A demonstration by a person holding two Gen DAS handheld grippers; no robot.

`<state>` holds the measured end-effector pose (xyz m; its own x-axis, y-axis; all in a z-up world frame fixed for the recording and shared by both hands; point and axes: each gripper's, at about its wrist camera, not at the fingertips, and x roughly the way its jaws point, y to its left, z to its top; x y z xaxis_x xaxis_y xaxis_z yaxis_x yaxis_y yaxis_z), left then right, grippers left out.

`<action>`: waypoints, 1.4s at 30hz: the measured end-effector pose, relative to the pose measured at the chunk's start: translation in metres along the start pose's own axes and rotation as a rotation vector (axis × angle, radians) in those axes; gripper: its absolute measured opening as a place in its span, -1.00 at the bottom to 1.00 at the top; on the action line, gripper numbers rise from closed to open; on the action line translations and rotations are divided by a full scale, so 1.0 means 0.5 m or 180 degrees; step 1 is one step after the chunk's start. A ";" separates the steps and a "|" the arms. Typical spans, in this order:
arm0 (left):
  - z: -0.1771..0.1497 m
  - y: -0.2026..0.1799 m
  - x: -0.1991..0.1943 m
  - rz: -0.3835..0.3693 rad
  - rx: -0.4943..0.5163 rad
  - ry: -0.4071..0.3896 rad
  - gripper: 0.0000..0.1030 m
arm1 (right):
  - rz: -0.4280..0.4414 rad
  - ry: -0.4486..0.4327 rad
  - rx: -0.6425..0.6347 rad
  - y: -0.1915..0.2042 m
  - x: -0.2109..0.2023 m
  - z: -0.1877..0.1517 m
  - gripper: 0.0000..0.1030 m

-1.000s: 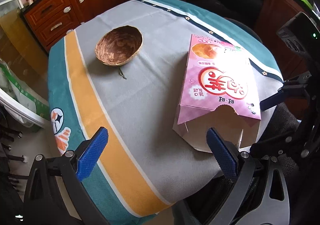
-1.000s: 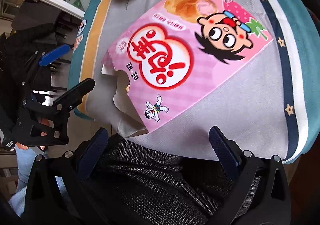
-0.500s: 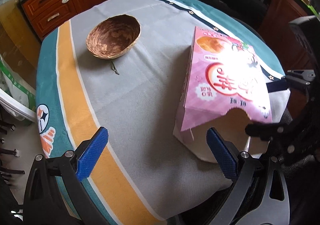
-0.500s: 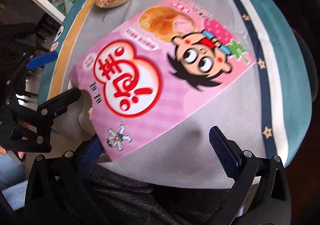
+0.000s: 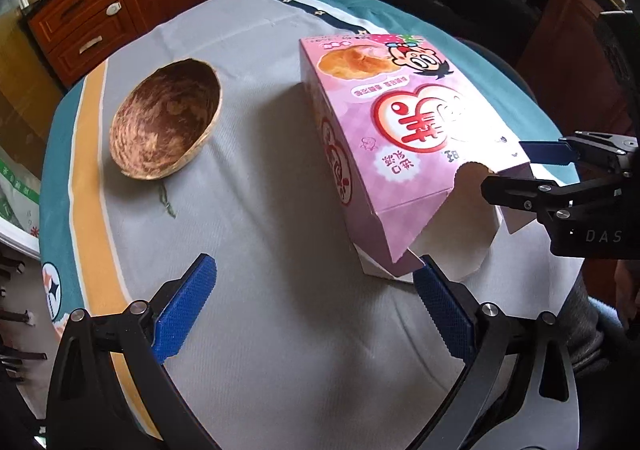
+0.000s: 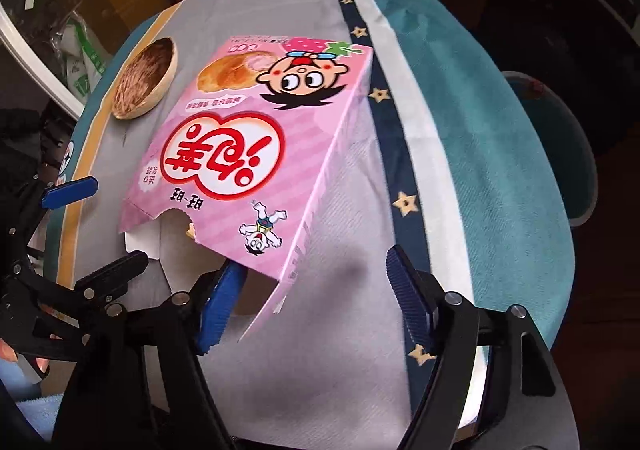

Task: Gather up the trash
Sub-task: 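Grasp the pink snack box with the right tool while the left tool grasps the coconut shell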

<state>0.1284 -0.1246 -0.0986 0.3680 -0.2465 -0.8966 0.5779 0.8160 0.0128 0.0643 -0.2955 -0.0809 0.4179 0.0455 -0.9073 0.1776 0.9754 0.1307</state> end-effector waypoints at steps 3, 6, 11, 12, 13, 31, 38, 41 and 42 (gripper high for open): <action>0.029 -0.026 0.013 -0.0072 0.0017 -0.0007 0.92 | 0.0024 -0.0109 0.0118 -0.035 0.002 0.003 0.19; 0.052 -0.052 0.024 -0.0137 0.0061 0.0007 0.92 | 0.0149 -0.0200 0.0200 -0.058 0.006 0.005 0.16; 0.080 -0.080 0.045 -0.0116 0.0154 0.0003 0.92 | 0.0218 -0.0361 0.0136 -0.046 0.015 0.012 0.07; 0.084 -0.081 0.047 -0.0127 0.0141 -0.0030 0.92 | 0.0226 -0.0387 0.0110 -0.041 0.018 0.015 0.02; 0.086 -0.079 0.047 -0.0161 0.0129 -0.0063 0.80 | 0.0230 -0.0409 0.0074 -0.035 0.023 0.019 -0.03; 0.080 -0.076 0.036 -0.0350 0.0298 -0.0010 -0.09 | 0.0135 -0.0651 -0.0152 -0.005 0.025 0.066 -0.73; 0.083 -0.011 -0.037 -0.0282 0.0095 -0.0269 0.28 | 0.0261 -0.0771 -0.0027 -0.021 -0.045 0.105 -0.79; 0.084 0.031 -0.071 -0.0363 -0.0048 -0.0393 0.40 | 0.0365 -0.0731 0.0030 -0.024 -0.051 0.125 -0.82; 0.086 0.047 -0.082 -0.0379 -0.0102 -0.0426 0.41 | 0.0402 -0.0713 0.0024 -0.020 -0.051 0.128 -0.82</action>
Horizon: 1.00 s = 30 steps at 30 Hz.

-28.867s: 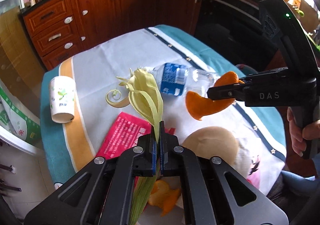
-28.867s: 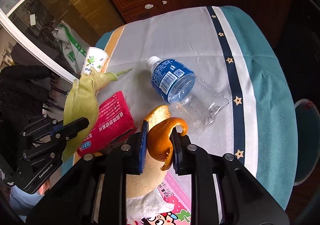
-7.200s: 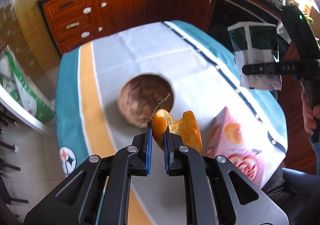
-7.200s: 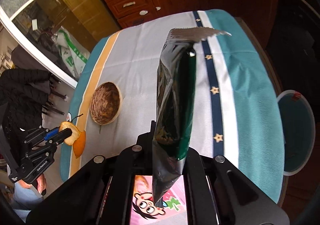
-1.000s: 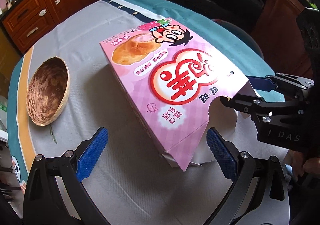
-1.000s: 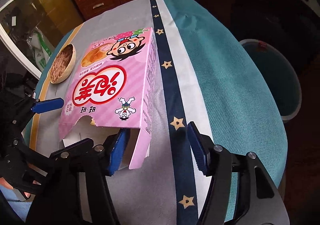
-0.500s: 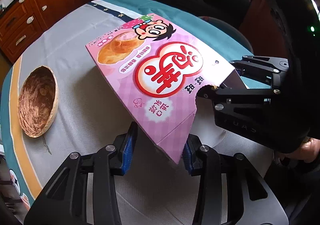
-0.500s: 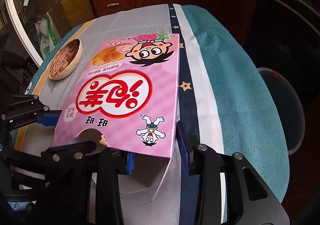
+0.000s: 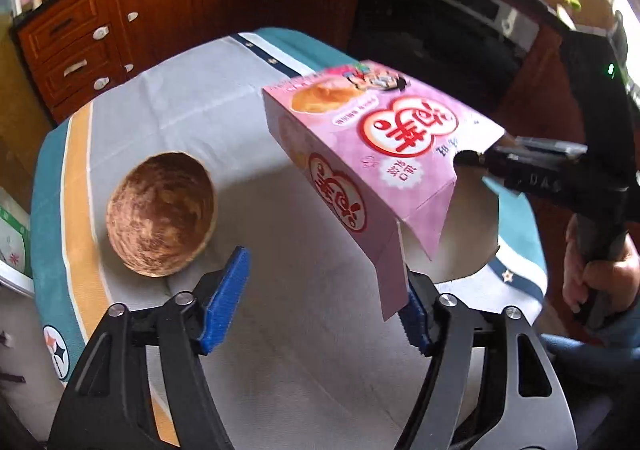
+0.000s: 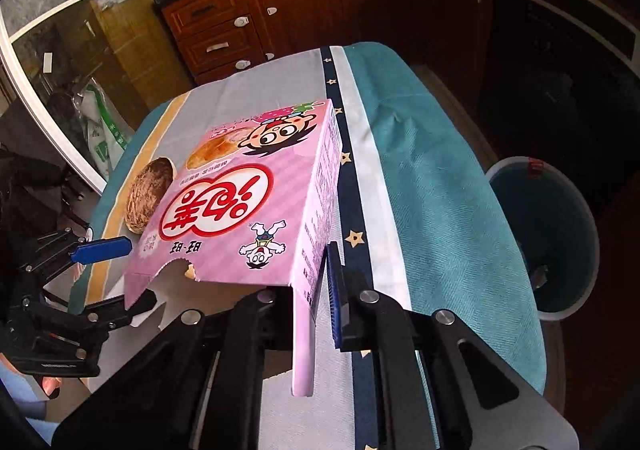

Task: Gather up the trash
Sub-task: 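Grasp the pink snack box with the right tool while the left tool grasps the coconut shell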

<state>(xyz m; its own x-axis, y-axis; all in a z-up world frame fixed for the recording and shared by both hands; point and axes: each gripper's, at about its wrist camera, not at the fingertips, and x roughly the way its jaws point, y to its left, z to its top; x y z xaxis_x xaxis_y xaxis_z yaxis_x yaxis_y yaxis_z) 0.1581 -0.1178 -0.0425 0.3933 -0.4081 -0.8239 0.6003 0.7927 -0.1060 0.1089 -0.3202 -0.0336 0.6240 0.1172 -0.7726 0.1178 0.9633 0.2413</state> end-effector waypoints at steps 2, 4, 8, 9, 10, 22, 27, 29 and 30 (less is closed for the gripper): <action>0.000 0.007 -0.015 -0.0030 -0.0032 -0.0033 0.41 | -0.0049 -0.0011 -0.0062 0.014 0.001 0.005 -0.84; -0.005 0.008 -0.020 -0.0227 -0.0084 0.0012 0.42 | -0.0075 -0.0024 -0.0057 0.022 0.004 0.015 -0.87; -0.018 -0.009 -0.030 -0.0447 -0.0049 0.0010 0.42 | -0.0139 -0.0015 -0.0020 0.018 0.014 0.034 -0.91; -0.019 -0.009 -0.036 -0.0383 -0.0034 -0.0023 0.42 | -0.0147 -0.0011 -0.0024 0.017 0.015 0.037 -0.91; -0.018 -0.004 -0.043 -0.0357 -0.0054 -0.0055 0.42 | -0.0159 -0.0010 -0.0026 0.017 0.014 0.038 -0.91; 0.017 0.092 0.015 0.0394 -0.0295 0.0094 0.43 | -0.0275 -0.0036 0.0114 -0.028 -0.010 0.044 -0.92; 0.031 0.105 0.107 0.0709 -0.0222 0.0402 0.43 | -0.0242 -0.0080 0.0080 -0.017 -0.030 0.051 -0.91; 0.035 0.108 0.125 0.0757 -0.0208 0.0433 0.43 | -0.0248 -0.0096 0.0057 -0.015 -0.037 0.053 -0.91; 0.037 0.110 0.131 0.0795 -0.0202 0.0440 0.43 | -0.0250 -0.0101 0.0050 -0.015 -0.040 0.055 -0.91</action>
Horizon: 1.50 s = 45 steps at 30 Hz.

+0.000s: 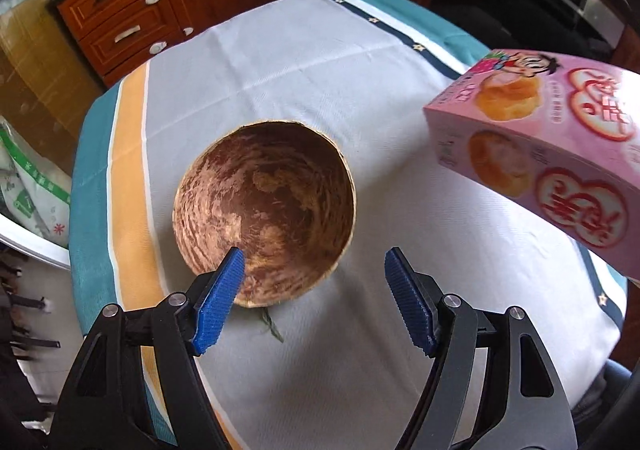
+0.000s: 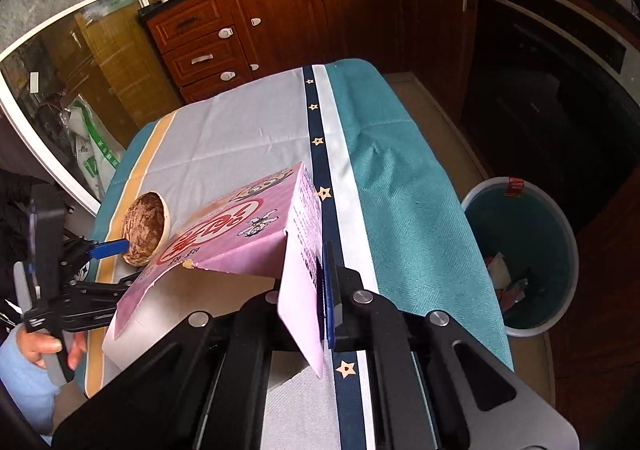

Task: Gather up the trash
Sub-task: 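Grasp the pink snack box with the right tool while the left tool grasps the coconut shell, then carry box and coconut shell over the teal bin and open both tools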

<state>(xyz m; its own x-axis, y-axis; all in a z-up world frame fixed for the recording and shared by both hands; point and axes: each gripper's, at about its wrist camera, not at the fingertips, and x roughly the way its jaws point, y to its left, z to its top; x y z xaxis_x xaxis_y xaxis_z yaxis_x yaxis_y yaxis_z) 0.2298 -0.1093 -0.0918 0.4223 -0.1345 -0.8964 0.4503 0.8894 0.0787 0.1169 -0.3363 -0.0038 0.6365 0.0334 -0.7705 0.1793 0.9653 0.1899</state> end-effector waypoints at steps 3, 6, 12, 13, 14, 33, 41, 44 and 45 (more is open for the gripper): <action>0.007 0.001 0.014 0.0063 0.0016 0.0033 0.04 | 0.0003 -0.0001 -0.0002 -0.002 -0.003 0.005 -0.90; 0.007 0.001 0.030 0.0108 0.0057 0.0119 -0.51 | -0.0001 -0.0003 0.0002 -0.003 -0.002 0.008 -0.88; 0.011 -0.016 -0.009 0.0273 0.0153 -0.0077 -0.87 | -0.0005 -0.0003 -0.0007 -0.002 -0.002 0.010 -0.86; 0.012 -0.017 -0.018 0.0273 0.0138 -0.0103 -0.89 | -0.0010 -0.0020 -0.0020 0.000 -0.005 0.011 -0.86; 0.014 -0.017 -0.025 0.0262 0.0116 -0.0123 -0.90 | -0.0011 -0.0032 -0.0030 0.001 -0.007 0.012 -0.86; 0.048 -0.107 -0.157 -0.0415 0.0162 -0.0398 -0.90 | -0.0054 -0.0228 0.0094 -0.074 -0.088 0.031 -0.86; 0.087 -0.217 -0.184 -0.0718 0.0447 -0.0424 -0.90 | -0.0276 -0.0316 0.0253 -0.172 -0.146 0.017 -0.86; 0.108 -0.280 -0.187 -0.0856 0.0596 -0.0405 -0.90 | -0.0401 -0.0325 0.0336 -0.220 -0.167 0.005 -0.86; 0.118 -0.309 -0.186 -0.0911 0.0670 -0.0396 -0.90 | -0.0455 -0.0319 0.0369 -0.239 -0.173 0.000 -0.86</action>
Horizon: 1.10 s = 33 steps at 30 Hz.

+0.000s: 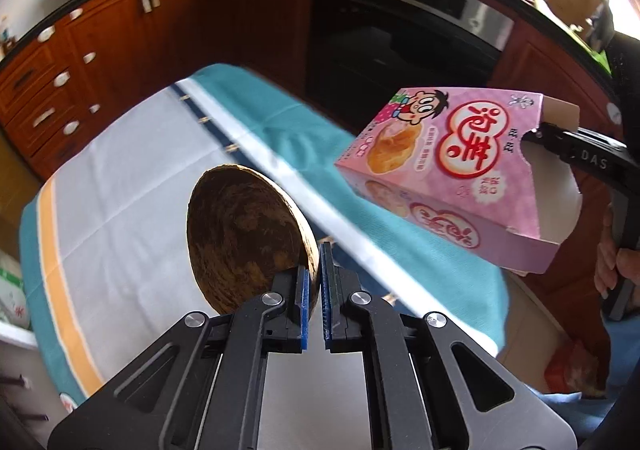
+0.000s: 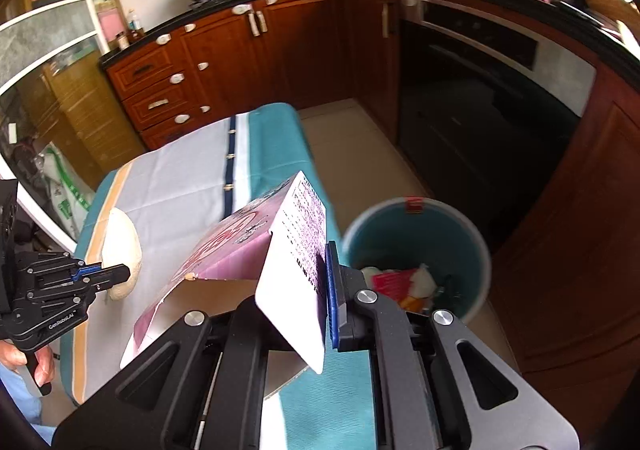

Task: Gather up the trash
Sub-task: 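Carry box and coconut shell over the teal bin and open both tools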

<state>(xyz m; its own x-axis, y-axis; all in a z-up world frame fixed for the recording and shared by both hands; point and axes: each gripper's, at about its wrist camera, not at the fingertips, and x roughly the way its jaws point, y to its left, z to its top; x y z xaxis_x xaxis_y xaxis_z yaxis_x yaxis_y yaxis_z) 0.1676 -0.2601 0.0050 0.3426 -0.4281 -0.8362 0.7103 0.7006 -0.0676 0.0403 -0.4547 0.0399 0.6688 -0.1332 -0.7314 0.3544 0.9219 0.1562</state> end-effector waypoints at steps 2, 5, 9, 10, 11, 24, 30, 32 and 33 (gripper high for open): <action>0.023 -0.041 0.016 -0.0105 0.0116 0.0028 -0.90 | -0.0092 0.0020 0.0044 -0.035 -0.005 -0.004 -0.86; 0.062 -0.108 0.053 -0.0285 0.0253 0.0122 -0.90 | -0.0243 0.0068 0.0098 -0.096 -0.006 -0.010 -0.85; 0.115 -0.197 0.117 -0.0492 0.0418 0.0283 -0.90 | -0.0407 0.0139 0.0173 -0.173 0.002 -0.015 -0.84; 0.125 -0.214 0.133 -0.0517 0.0451 0.0318 -0.90 | -0.0434 0.0159 0.0190 -0.190 0.008 -0.016 -0.84; 0.134 -0.226 0.147 -0.0536 0.0475 0.0351 -0.90 | -0.0469 0.0180 0.0205 -0.209 0.012 -0.018 -0.84; 0.202 -0.352 0.366 -0.0819 0.0614 0.0847 -0.87 | -0.0698 0.0623 0.0063 -0.344 0.125 -0.028 -0.82; 0.222 -0.356 0.404 -0.0854 0.0609 0.0905 -0.87 | -0.0658 0.0755 -0.0005 -0.356 0.168 -0.024 -0.82; 0.223 -0.359 0.412 -0.0876 0.0591 0.0923 -0.87 | -0.0641 0.0789 -0.0029 -0.358 0.177 -0.019 -0.80; 0.227 -0.359 0.420 -0.0897 0.0569 0.0942 -0.87 | -0.0632 0.0798 -0.0039 -0.356 0.183 -0.016 -0.78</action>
<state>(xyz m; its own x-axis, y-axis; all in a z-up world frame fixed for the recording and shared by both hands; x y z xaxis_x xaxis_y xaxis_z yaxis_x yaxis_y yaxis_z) 0.1820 -0.5405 -0.0968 -0.0518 -0.3881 -0.9201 0.8548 0.4592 -0.2419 0.0331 -0.6281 -0.0603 0.4049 -0.2185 -0.8879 0.4530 0.8914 -0.0128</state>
